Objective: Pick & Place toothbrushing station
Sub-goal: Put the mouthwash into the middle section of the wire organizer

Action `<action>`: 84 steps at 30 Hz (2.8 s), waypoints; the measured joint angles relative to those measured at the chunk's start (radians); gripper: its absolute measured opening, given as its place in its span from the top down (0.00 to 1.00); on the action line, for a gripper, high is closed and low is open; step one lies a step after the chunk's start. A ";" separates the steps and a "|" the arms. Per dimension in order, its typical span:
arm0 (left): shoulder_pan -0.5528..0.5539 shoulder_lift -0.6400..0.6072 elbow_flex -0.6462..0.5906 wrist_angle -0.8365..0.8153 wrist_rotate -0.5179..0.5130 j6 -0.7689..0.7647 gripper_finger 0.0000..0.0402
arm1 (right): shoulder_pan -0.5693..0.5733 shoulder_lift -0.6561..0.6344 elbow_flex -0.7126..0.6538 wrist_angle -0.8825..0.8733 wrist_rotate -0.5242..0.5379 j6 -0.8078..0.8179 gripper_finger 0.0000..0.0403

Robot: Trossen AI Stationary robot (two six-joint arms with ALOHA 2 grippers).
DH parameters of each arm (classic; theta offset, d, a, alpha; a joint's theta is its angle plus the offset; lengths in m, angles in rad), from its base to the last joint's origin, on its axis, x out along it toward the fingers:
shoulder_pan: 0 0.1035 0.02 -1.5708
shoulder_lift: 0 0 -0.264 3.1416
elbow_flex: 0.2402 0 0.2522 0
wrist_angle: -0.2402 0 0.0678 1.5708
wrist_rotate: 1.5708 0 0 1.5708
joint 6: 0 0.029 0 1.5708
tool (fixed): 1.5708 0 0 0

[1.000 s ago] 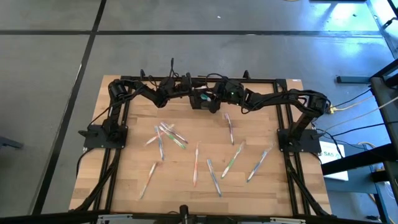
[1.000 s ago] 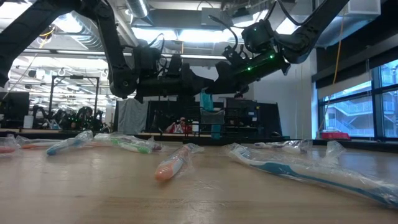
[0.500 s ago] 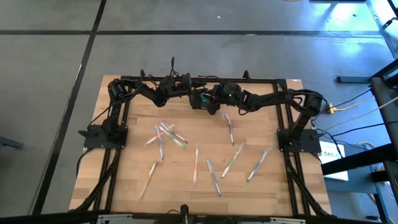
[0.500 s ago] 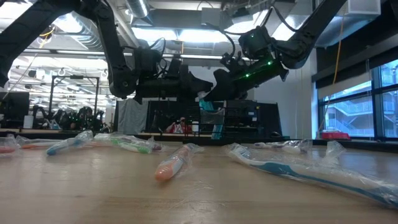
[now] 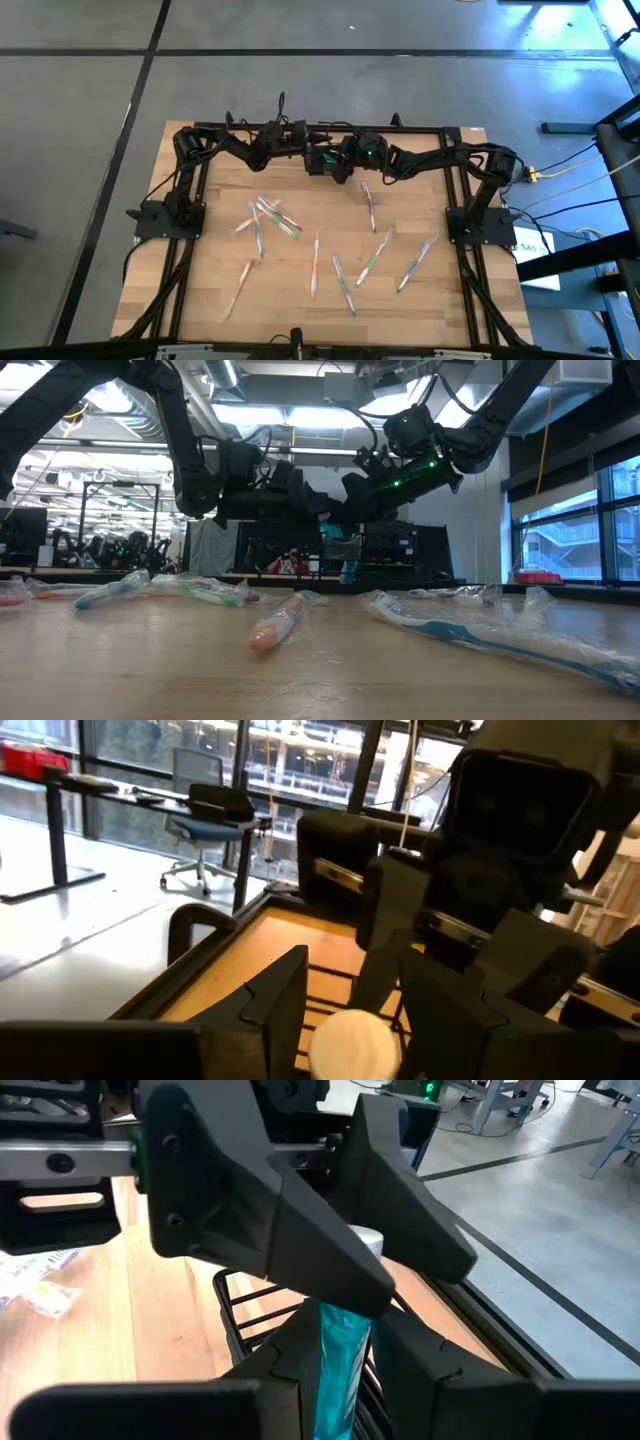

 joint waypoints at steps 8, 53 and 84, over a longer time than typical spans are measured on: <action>0.001 0.000 0.000 -0.005 0.040 0.000 0.62 | 0.000 0.000 0.000 0.000 0.000 0.000 0.79; 0.019 -0.006 0.000 -0.042 0.088 0.080 0.78 | 0.000 -0.114 -0.001 -0.110 0.027 -0.030 0.37; 0.016 -0.152 0.086 -0.507 0.162 0.471 0.78 | 0.000 -0.137 -0.001 -0.128 0.027 -0.032 0.37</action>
